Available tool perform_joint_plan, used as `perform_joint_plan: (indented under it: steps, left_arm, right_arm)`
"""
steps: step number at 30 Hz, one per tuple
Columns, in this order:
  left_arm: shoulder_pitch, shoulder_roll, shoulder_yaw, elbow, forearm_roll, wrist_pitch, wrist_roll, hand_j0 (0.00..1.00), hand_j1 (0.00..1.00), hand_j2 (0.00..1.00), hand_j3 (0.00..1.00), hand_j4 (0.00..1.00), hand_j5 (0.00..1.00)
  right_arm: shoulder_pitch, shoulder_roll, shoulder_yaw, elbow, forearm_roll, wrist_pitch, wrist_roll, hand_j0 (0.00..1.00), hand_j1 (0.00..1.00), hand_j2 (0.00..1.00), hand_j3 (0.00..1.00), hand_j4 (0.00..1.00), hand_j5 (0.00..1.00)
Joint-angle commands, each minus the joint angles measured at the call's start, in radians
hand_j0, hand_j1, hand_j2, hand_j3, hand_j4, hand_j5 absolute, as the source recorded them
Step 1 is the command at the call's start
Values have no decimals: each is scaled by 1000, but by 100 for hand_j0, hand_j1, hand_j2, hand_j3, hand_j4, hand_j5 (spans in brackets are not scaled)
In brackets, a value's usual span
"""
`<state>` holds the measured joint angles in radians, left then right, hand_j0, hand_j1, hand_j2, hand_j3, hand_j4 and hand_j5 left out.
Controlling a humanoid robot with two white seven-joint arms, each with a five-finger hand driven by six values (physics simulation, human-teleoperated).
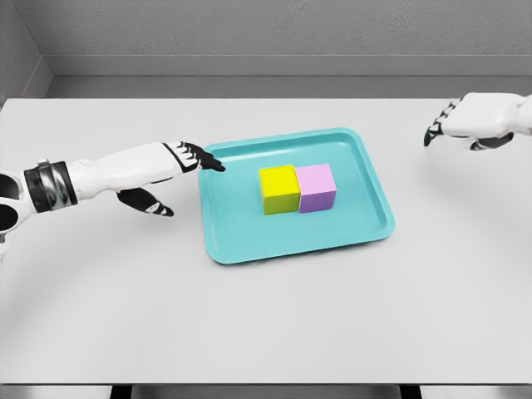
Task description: Push two cubes
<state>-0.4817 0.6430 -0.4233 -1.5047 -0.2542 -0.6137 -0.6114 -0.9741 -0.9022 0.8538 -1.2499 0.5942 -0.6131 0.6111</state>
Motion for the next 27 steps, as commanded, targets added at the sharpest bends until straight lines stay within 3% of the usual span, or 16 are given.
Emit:
perform_joint_plan:
  steps: [1,23,27]
  left_arm:
    - [0,1,3,-6,7,3,0,100,100,100,100,100,100]
    - [2,6,6,8,0,3,0,100,100,100,100,100,100]
    - [8,50,37,9,3,3,0,100,100,100,100,100,100]
  right_arm:
    - [0,-6,-10,1,-4,2,0,100,100,100,100,100,100]
    - [11,6,-10,-2,-4,2,0,100,100,100,100,100,100]
    - [11,5,-10,-2,-4,2,0,100,100,100,100,100,100]
